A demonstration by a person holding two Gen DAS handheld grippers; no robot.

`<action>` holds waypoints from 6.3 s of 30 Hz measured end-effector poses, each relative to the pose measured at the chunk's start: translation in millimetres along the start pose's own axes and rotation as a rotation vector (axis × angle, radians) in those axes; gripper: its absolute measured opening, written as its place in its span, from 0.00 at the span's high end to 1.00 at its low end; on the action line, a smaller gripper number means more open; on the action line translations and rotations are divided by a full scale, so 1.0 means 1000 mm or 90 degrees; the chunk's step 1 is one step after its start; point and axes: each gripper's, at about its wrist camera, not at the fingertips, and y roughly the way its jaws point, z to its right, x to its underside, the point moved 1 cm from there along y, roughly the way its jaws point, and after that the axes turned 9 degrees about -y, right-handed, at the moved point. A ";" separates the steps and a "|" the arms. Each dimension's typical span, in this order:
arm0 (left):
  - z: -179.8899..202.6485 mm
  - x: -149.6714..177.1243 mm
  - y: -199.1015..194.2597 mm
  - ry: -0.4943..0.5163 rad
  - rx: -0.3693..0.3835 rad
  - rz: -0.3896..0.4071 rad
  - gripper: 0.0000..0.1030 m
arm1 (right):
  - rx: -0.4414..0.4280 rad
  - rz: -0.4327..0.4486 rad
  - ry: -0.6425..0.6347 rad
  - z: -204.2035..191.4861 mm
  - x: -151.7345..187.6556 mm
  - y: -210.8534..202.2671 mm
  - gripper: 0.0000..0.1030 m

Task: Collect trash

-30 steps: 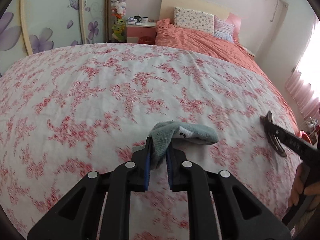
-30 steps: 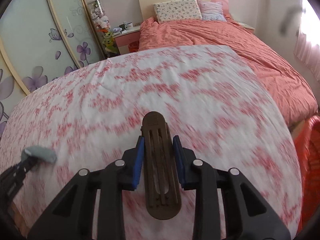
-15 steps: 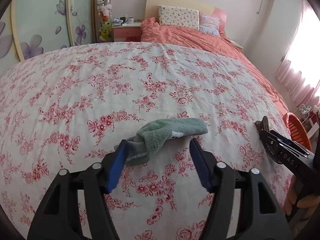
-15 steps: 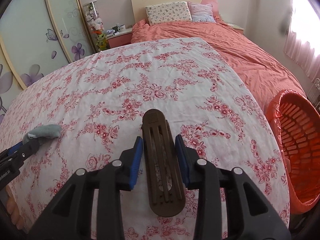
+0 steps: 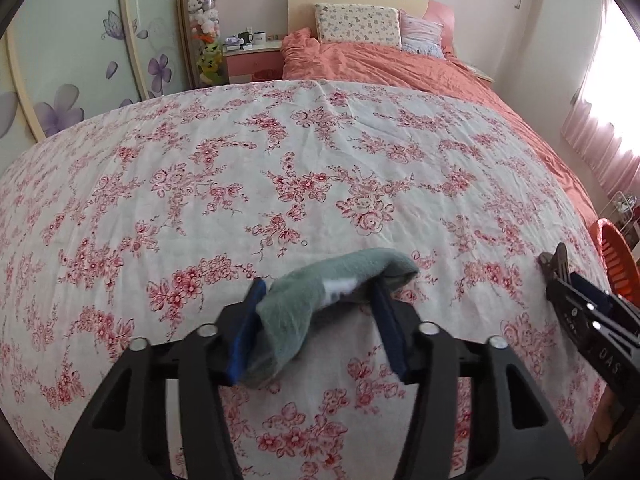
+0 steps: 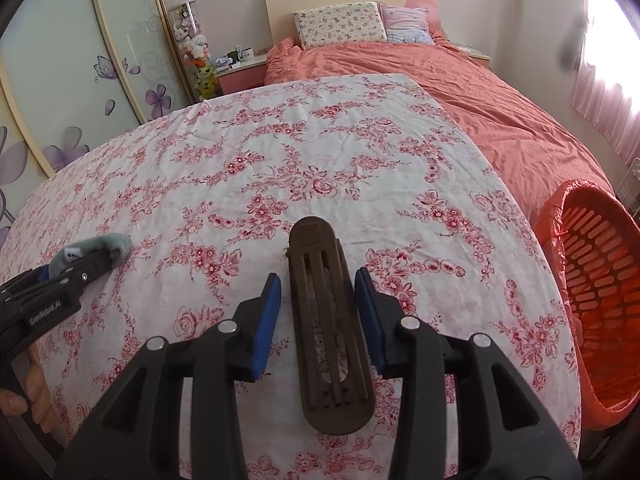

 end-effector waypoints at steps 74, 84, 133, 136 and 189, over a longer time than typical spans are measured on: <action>0.293 0.040 -0.098 0.180 0.294 0.025 0.85 | 0.100 0.201 0.260 0.247 0.056 -0.203 0.77; 0.340 0.063 -0.051 0.219 0.270 -0.036 0.50 | 0.093 0.177 0.330 0.314 0.063 -0.169 0.54; 0.075 0.162 -0.221 0.032 0.048 0.238 0.02 | 0.340 0.189 0.150 0.034 0.185 -0.276 0.04; 0.076 0.162 -0.220 0.029 0.052 0.228 0.02 | 0.338 0.183 0.154 0.036 0.183 -0.279 0.04; 0.091 0.161 -0.236 0.039 0.042 0.252 0.02 | 0.337 0.171 0.168 0.042 0.181 -0.295 0.04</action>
